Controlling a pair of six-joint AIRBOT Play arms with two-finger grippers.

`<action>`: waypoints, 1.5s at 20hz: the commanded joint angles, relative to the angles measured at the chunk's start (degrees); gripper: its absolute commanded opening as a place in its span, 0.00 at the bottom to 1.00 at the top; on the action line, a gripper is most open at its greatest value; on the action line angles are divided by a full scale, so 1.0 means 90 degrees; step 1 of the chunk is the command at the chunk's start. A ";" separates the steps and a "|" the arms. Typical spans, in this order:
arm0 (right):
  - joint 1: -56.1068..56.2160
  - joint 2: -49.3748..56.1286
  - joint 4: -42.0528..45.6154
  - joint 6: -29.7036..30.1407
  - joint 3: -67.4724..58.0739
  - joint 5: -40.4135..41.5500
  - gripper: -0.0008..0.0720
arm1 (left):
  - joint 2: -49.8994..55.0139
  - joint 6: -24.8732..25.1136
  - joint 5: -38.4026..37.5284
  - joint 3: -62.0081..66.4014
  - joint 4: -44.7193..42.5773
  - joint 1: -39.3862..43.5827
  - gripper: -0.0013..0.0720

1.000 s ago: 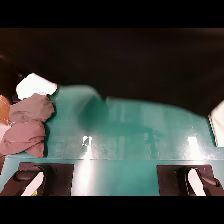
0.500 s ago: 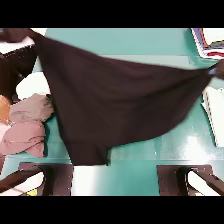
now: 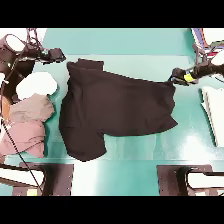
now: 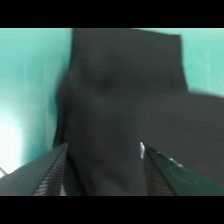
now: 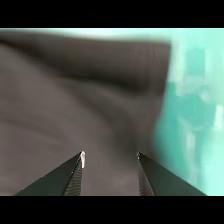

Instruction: Fold the shirts.

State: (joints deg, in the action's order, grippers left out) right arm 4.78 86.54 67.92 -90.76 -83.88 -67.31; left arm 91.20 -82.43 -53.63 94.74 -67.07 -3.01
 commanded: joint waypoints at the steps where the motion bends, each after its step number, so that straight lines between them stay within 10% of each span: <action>1: -0.0311 0.0231 -0.1358 0.0789 -0.0469 -0.0415 0.52 | 0.0039 -0.0165 -0.1552 0.0262 0.0029 -0.0510 0.77; 13: -0.0454 -0.2487 -0.1768 0.1265 0.2516 -0.0678 0.51 | -0.3810 0.0019 -0.1979 -0.5853 -0.0277 -0.0828 0.77; 28: -0.0104 -0.2914 -0.1770 0.1263 0.2871 -0.0449 0.51 | -0.3871 -0.0051 -0.0539 -0.7291 0.0653 -0.0828 0.77; 30: -0.0104 -0.2914 -0.1778 0.1260 0.2871 -0.0447 0.51 | -0.3871 -0.0010 -0.0452 -0.7291 0.0821 -0.0828 0.31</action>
State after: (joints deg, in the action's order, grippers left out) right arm 3.29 60.36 51.99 -79.35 -58.08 -71.99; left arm 56.45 -83.07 -59.57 29.50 -62.63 -10.46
